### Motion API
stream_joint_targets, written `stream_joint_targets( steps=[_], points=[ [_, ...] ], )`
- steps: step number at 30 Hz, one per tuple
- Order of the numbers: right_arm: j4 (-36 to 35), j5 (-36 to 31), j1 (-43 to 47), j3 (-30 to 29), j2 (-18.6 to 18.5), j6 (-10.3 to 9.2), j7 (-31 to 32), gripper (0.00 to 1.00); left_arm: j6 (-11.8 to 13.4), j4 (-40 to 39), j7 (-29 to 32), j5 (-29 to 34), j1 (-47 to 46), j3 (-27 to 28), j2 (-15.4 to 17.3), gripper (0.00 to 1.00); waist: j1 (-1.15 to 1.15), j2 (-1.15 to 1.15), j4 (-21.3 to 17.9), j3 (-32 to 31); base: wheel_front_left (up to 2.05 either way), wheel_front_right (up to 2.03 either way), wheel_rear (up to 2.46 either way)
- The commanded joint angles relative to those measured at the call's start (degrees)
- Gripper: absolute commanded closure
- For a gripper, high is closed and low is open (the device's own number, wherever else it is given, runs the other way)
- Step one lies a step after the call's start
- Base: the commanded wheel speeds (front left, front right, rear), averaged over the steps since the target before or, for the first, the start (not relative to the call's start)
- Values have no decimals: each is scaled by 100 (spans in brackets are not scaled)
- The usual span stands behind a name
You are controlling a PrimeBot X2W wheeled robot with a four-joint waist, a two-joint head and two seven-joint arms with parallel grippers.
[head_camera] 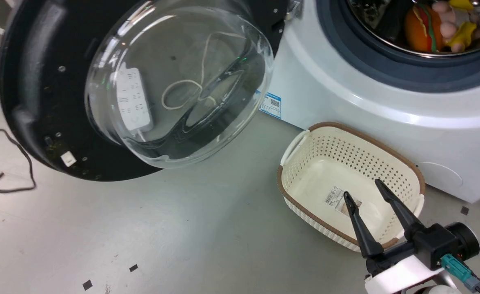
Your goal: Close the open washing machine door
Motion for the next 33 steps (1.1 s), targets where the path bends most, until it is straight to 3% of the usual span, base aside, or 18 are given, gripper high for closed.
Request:
stream_joint_targets(
  steps=[1,7,14,22,27,33],
  points=[
    [-1,42,-77,13,-34,5,-26,0,-20,177,202,-162,-116,49,25,100,-1,0,-47,39,0,0,0],
    [2,64,-166,65,-85,5,-26,0,134,1112,1724,-1103,-433,255,21,100,-1,0,-136,153,0,0,0],
    [20,67,-187,30,-81,5,-26,0,-14,1043,2879,-1749,-249,261,-150,100,-1,0,-150,154,0,0,0],
    [102,50,-173,-65,-17,5,-26,0,-120,329,4136,-2482,352,151,-483,100,-1,0,-134,-56,0,0,0],
    [176,49,-136,-140,97,5,-26,0,-131,-391,5074,-3213,881,162,-906,100,-1,0,-191,-307,0,0,0],
    [288,22,5,-304,258,5,-26,0,157,-1679,5681,-3472,1982,-64,-1590,100,-1,0,-384,-690,0,0,0]
  ],
)
